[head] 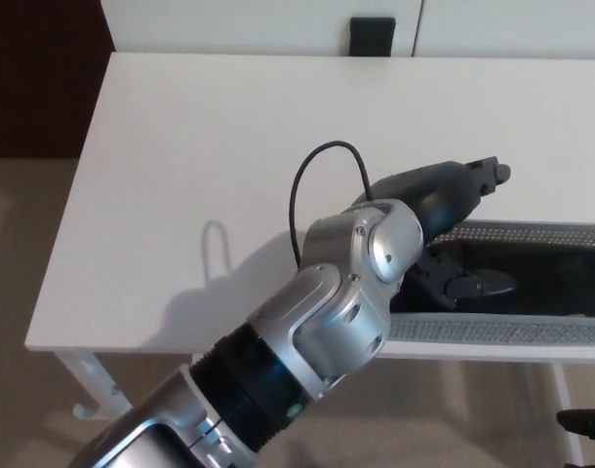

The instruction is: The robot walk towards a table in front and pick up a black pencil case on the left hand side and put the pencil case into a small container on the right hand side

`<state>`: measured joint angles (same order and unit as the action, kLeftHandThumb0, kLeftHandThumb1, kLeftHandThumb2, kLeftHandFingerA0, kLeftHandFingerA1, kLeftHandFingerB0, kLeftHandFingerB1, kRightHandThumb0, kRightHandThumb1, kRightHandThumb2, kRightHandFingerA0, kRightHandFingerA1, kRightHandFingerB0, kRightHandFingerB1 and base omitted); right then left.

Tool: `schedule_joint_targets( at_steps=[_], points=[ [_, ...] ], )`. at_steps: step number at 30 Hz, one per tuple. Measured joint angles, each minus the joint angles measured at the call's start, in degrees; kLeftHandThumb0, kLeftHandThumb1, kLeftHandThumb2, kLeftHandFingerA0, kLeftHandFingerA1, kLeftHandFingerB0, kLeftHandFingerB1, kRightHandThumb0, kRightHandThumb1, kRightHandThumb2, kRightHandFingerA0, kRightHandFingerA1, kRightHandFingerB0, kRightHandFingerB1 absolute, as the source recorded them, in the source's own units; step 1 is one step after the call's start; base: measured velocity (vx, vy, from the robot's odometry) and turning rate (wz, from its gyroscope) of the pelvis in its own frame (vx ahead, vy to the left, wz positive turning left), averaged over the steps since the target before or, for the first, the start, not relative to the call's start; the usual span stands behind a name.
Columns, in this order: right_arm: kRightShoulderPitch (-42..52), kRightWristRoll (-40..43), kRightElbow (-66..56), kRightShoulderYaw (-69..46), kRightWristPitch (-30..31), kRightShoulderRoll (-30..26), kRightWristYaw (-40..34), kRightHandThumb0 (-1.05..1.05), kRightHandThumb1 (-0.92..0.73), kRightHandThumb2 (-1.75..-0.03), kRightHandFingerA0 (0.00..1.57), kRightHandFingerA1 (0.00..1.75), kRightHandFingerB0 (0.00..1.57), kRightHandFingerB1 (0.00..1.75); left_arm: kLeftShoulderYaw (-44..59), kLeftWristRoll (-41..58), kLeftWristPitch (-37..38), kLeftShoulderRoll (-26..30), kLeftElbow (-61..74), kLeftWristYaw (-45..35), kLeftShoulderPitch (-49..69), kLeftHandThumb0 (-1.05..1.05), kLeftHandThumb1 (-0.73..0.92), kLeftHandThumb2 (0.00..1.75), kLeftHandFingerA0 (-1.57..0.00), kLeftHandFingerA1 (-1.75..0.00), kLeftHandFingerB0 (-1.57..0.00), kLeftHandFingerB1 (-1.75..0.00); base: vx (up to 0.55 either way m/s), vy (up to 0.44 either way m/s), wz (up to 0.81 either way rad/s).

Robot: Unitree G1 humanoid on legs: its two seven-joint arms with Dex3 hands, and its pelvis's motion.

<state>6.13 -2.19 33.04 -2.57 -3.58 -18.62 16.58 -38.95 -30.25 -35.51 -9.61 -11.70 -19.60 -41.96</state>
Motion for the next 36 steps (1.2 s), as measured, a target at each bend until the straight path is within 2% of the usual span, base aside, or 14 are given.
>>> schedule_joint_targets(
  at_steps=[11,12,15,17,20,27,28,29,30,32,33,34,35,36],
  points=[
    [0.6,0.0,0.1,0.5,0.0,0.0,0.2,-0.27,-0.66,-0.59,0.61,0.49,0.45,0.42,7.3,0.0,0.0,9.3,23.3,-3.5,-2.2,-0.83,0.53,0.93,-0.04,-0.18,-0.02,-0.11,0.00,0.000,0.00],
    [0.5,0.0,0.2,0.6,0.0,0.0,0.2,-0.27,-0.66,-0.59,0.62,0.50,0.46,0.42,8.5,0.0,0.0,10.3,25.6,-3.9,-2.7,-0.79,0.50,0.90,-0.02,-0.37,-0.01,-0.17,0.00,0.000,0.00],
    [0.3,-0.1,0.5,0.8,0.0,0.0,0.2,-0.27,-0.66,-0.59,0.62,0.50,0.47,0.43,12.3,0.4,0.0,13.2,31.7,-5.1,-3.6,-0.82,0.52,0.89,-0.08,-0.26,-0.07,-0.14,0.00,0.000,0.00],
    [0.4,-0.1,0.7,1.0,-0.1,0.0,0.2,-0.27,-0.65,-0.59,0.64,0.52,0.47,0.43,15.5,1.2,0.0,15.4,36.5,-6.3,-3.6,-0.80,0.51,0.89,-0.03,-0.40,0.00,-0.18,0.00,0.000,0.00],
    [0.6,-0.1,0.9,1.2,-0.1,0.1,0.2,-0.27,-0.64,-0.58,0.61,0.50,0.46,0.42,19.5,2.4,0.0,18.1,42.8,-8.0,-2.5,-0.72,0.46,0.86,-0.01,-0.36,-0.09,-0.25,0.00,0.000,0.00],
    [2.3,-0.1,1.6,1.6,-0.5,0.4,0.1,-0.25,-0.64,-0.58,0.60,0.49,0.46,0.42,32.7,8.7,0.6,24.1,54.8,-12.3,12.3,-0.67,0.42,0.72,-0.05,-0.38,-0.11,-0.33,0.00,0.000,0.00],
    [2.5,-0.1,1.7,1.7,-0.5,0.4,0.0,-0.23,-0.64,-0.58,0.59,0.51,0.46,0.42,34.1,9.6,0.8,24.6,55.7,-12.8,15.6,-0.34,0.24,0.85,-0.02,-0.51,0.00,-0.48,0.00,0.000,0.00],
    [2.5,-0.1,1.8,1.8,-0.6,0.5,0.0,-0.23,-0.64,-0.58,0.59,0.51,0.46,0.42,35.3,10.5,1.1,24.8,56.4,-13.2,18.4,-0.34,0.24,0.85,-0.02,-0.51,0.00,-0.48,0.00,0.000,0.00],
    [2.6,-0.1,2.0,1.9,-0.6,0.6,0.0,-0.26,-0.65,-0.58,0.54,0.50,0.41,0.41,36.9,11.6,1.5,25.1,57.1,-13.9,22.6,-0.66,0.47,0.55,-0.17,-0.31,-0.20,-0.28,0.00,0.000,0.00],
    [2.9,-0.1,2.3,2.0,-0.8,0.8,0.0,-0.28,-0.65,-0.59,0.52,0.49,0.39,0.40,39.1,13.4,1.8,25.2,58.1,-15.0,28.6,-0.71,0.48,0.56,-0.23,-0.31,-0.22,-0.28,0.00,0.000,0.00],
    [3.0,-0.1,2.4,2.0,-0.8,0.9,-0.1,-0.27,-0.66,-0.59,0.51,0.48,0.39,0.40,40.2,14.1,2.1,25.1,58.5,-15.6,31.6,-0.32,0.15,0.82,-0.07,-0.51,-0.07,-0.49,0.00,0.000,0.00],
    [3.1,-0.1,2.5,2.0,-0.9,1.0,-0.1,-0.27,-0.66,-0.59,0.51,0.48,0.39,0.40,41.0,14.8,2.2,25.1,58.7,-16.2,34.4,-0.32,0.15,0.82,-0.07,-0.51,-0.07,-0.49,0.00,0.000,0.00],
    [3.2,-0.1,2.5,2.0,-0.9,1.0,-0.1,-0.27,-0.64,-0.58,0.51,0.49,0.39,0.40,41.9,15.4,2.4,25.0,58.8,-16.8,37.6,-0.70,0.49,0.56,-0.18,-0.30,-0.20,-0.28,0.00,0.000,0.00],
    [3.3,-0.1,2.6,2.0,-1.0,1.1,-0.1,-0.27,-0.63,-0.58,0.48,0.48,0.39,0.40,42.6,16.0,2.6,24.9,58.8,-17.4,40.7,-0.71,0.49,0.56,-0.18,-0.29,-0.19,-0.28,0.00,0.000,0.00]
  ],
)
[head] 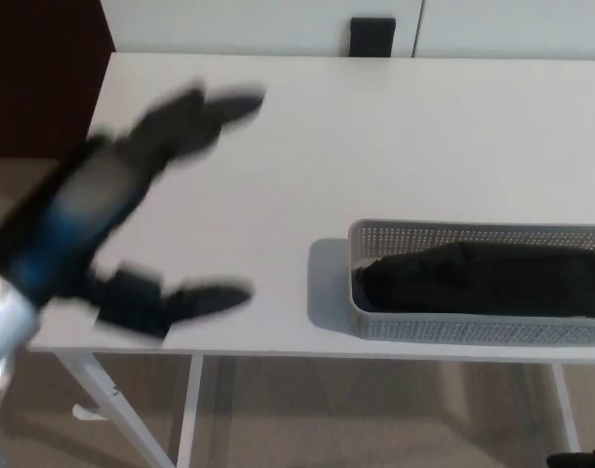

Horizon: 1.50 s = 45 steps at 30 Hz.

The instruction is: The robot walk towards a table in front and pick up a black pencil case on the left hand side and put the pencil case into a small container on the right hand side

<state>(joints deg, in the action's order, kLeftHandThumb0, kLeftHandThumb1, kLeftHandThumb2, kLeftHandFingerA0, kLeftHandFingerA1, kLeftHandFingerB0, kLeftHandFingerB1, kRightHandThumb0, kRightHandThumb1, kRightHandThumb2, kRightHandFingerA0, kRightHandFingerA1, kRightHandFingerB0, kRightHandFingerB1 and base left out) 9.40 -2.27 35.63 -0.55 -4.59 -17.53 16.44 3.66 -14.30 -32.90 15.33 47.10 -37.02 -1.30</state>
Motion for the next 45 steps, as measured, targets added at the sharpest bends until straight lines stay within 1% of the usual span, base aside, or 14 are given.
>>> schedule_joint_targets(
  at_steps=[2,5,6,7,12,13,19,21,22,38,39,40,41,45],
  points=[
    [0.1,0.0,0.3,0.0,-0.1,0.1,-0.1,-0.26,-0.63,-0.58,0.48,0.48,0.39,0.40,1.6,1.2,0.6,-0.1,-0.4,-1.2,6.2,-0.70,0.50,0.56,-0.18,-0.29,-0.20,-0.28,0.00,0.000,0.00],
    [0.1,0.0,1.0,0.0,-0.4,0.5,-0.3,-0.26,-0.63,-0.58,0.52,0.49,0.40,0.40,4.6,3.0,2.3,-0.1,-2.3,-3.3,16.6,-0.31,0.15,0.81,-0.07,-0.51,-0.07,-0.49,0.00,0.000,0.00],
    [0.1,0.0,1.3,0.0,-0.5,0.6,-0.4,-0.26,-0.63,-0.58,0.52,0.49,0.40,0.40,5.4,3.5,2.8,-0.1,-3.1,-3.9,19.5,-0.31,0.15,0.81,-0.07,-0.51,-0.07,-0.49,0.00,0.000,0.00],
    [0.2,0.0,1.6,0.0,-0.6,0.8,-0.5,-0.26,-0.64,-0.58,0.52,0.49,0.39,0.40,6.4,4.0,3.4,-0.1,-3.8,-4.5,22.7,-0.67,0.45,0.55,-0.20,-0.32,-0.17,-0.27,0.00,0.000,0.00],
    [0.6,0.0,3.2,0.0,-1.3,1.8,-0.9,-0.22,-0.65,-0.58,0.52,0.48,0.42,0.41,11.0,6.6,7.0,-0.2,-8.2,-7.3,36.8,-0.69,0.51,0.57,-0.18,-0.32,-0.17,-0.27,0.00,0.000,0.00],
    [0.7,0.0,3.5,0.0,-1.4,1.9,-1.1,-0.23,-0.65,-0.58,0.53,0.49,0.41,0.41,11.7,7.0,7.8,-0.2,-9.2,-7.8,39.1,-0.34,0.28,0.87,-0.01,-0.49,0.00,-0.47,0.00,0.000,0.00],
    [1.4,0.0,5.5,-0.3,-2.7,2.8,-2.1,-0.23,-0.66,-0.59,0.53,0.49,0.42,0.42,12.8,8.1,13.0,-0.1,-15.9,-8.4,46.6,-0.65,0.43,0.74,-0.05,-0.34,-0.10,-0.36,0.00,0.000,0.00],
    [2.1,0.1,6.2,-0.8,-3.5,3.2,-2.6,-0.24,-0.65,-0.58,0.52,0.49,0.43,0.42,11.9,8.0,14.7,-0.5,-20.5,-7.6,46.0,-0.35,0.29,0.89,-0.01,-0.51,0.00,-0.47,0.00,0.000,0.00],
    [2.3,0.2,6.5,-1.1,-3.8,3.4,-2.8,-0.26,-0.65,-0.59,0.51,0.49,0.42,0.41,11.4,7.9,15.2,-0.8,-22.9,-7.1,45.2,-0.72,0.46,0.79,-0.06,-0.37,-0.10,-0.37,0.00,0.000,0.00],
    [2.2,0.4,6.7,-3.0,-6.2,4.1,-3.9,-0.25,-0.66,-0.59,0.55,0.50,0.40,0.41,7.0,7.6,20.7,-4.3,-60.1,2.0,23.3,-0.71,0.45,0.83,-0.05,-0.39,-0.06,-0.32,0.00,0.000,0.00],
    [2.3,0.4,6.7,-3.3,-6.4,4.1,-4.0,-0.25,-0.65,-0.59,0.57,0.51,0.41,0.42,7.0,7.6,21.4,-4.4,-63.3,2.9,21.6,-0.73,0.52,0.60,-0.10,-0.31,-0.12,-0.24,0.00,0.000,0.00],
    [2.3,0.5,6.6,-3.5,-6.7,4.2,-4.1,-0.25,-0.65,-0.58,0.57,0.51,0.42,0.42,7.0,7.6,22.2,-4.5,-66.1,3.8,20.1,-0.83,0.52,0.82,-0.08,-0.40,-0.09,-0.36,0.00,0.000,0.00],
    [2.3,0.5,6.5,-3.8,-6.9,4.2,-4.1,-0.25,-0.64,-0.58,0.54,0.50,0.42,0.42,6.9,7.6,23.1,-4.5,-68.7,4.7,18.7,-0.36,0.28,0.89,-0.01,-0.50,0.00,-0.48,0.00,0.000,0.00],
    [2.4,0.7,6.4,-5.1,-7.7,4.3,-4.6,-0.23,-0.66,-0.59,0.56,0.50,0.41,0.41,5.2,6.7,26.8,-3.9,-76.7,8.4,15.5,-0.35,0.28,0.89,-0.01,-0.50,0.00,-0.47,0.00,0.000,0.00]
  ],
)
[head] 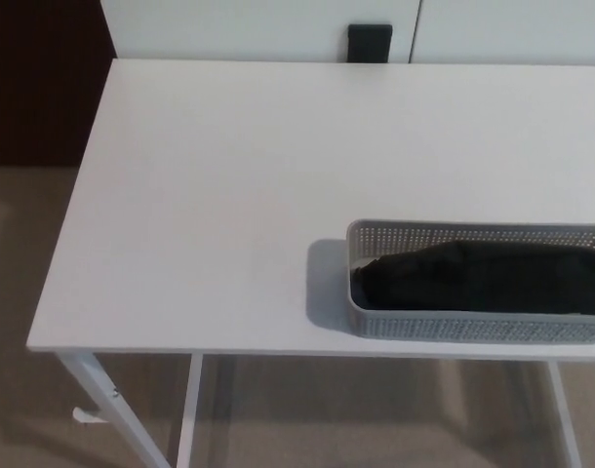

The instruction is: The robot walk towards a table in front and pick up a black pencil case on the left hand side and put the pencil case into a small container on the right hand side

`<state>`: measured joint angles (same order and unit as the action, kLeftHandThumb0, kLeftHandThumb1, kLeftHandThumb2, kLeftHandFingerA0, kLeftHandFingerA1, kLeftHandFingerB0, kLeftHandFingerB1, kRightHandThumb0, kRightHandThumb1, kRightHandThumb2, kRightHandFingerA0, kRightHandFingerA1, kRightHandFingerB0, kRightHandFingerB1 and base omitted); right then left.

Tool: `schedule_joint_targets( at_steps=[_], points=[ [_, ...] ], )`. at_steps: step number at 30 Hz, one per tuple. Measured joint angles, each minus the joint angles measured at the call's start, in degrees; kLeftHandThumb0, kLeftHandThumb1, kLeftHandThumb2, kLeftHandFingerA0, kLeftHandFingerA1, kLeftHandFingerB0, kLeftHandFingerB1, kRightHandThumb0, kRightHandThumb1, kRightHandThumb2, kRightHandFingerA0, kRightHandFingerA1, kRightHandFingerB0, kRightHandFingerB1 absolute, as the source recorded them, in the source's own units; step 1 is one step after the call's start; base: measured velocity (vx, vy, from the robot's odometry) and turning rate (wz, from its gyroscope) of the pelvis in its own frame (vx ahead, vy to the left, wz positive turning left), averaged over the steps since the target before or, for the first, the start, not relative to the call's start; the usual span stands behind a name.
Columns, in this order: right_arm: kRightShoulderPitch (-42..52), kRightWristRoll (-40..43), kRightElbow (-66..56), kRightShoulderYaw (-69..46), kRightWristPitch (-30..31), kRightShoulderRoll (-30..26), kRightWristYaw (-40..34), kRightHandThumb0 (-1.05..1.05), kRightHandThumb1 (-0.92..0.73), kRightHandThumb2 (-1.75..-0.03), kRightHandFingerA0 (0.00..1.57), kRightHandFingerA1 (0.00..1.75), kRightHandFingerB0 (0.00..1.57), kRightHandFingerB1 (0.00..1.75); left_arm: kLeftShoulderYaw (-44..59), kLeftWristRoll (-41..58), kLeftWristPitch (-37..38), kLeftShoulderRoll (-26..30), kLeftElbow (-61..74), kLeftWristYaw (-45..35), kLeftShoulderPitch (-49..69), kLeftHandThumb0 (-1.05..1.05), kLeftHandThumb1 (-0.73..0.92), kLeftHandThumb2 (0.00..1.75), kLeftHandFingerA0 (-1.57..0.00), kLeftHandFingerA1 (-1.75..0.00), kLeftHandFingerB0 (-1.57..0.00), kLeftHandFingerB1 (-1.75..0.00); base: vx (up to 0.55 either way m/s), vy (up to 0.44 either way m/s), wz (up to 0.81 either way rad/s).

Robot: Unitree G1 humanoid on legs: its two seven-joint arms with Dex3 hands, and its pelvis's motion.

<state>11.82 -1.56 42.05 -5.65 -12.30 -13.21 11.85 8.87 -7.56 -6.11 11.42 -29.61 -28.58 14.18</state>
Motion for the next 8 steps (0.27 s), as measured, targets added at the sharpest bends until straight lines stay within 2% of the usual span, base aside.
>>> schedule_joint_targets(
  at_steps=[2,3,6,7,8],
  points=[
    [0.1,0.1,0.0,-0.4,-0.3,0.1,-0.1,-0.23,-0.67,-0.59,0.58,0.51,0.41,0.41,-1.1,-0.6,1.8,0.7,-2.3,1.5,-0.6,-0.35,0.27,0.88,-0.01,-0.49,0.00,-0.47,0.00,0.000,0.00],
    [0.2,0.1,-0.2,-0.6,-0.5,0.1,-0.2,-0.22,-0.66,-0.59,0.58,0.51,0.42,0.42,-1.6,-0.9,2.7,1.2,-3.2,2.2,-0.7,-0.65,0.53,0.57,-0.17,-0.31,-0.17,-0.28,0.00,0.000,0.00],
    [0.4,0.3,-0.8,-1.5,-1.1,0.4,-0.5,-0.23,-0.66,-0.59,0.59,0.52,0.43,0.42,-2.9,-1.6,5.7,3.0,-6.0,4.7,-1.1,-0.66,0.53,0.57,-0.18,-0.32,-0.18,-0.28,0.00,0.000,0.00],
    [0.5,0.3,-1.1,-1.8,-1.2,0.5,-0.6,-0.23,-0.65,-0.58,0.55,0.51,0.42,0.42,-3.4,-1.8,6.7,3.4,-6.8,5.4,-1.4,-0.35,0.28,0.89,-0.01,-0.49,0.00,-0.47,0.00,0.000,0.00],
    [0.5,0.4,-1.1,-1.9,-1.3,0.5,-0.7,-0.23,-0.65,-0.58,0.55,0.51,0.42,0.42,-3.5,-1.9,6.9,3.5,-6.9,5.6,-1.4,-0.35,0.28,0.89,-0.01,-0.49,0.00,-0.47,0.00,0.000,0.00]
  ],
)
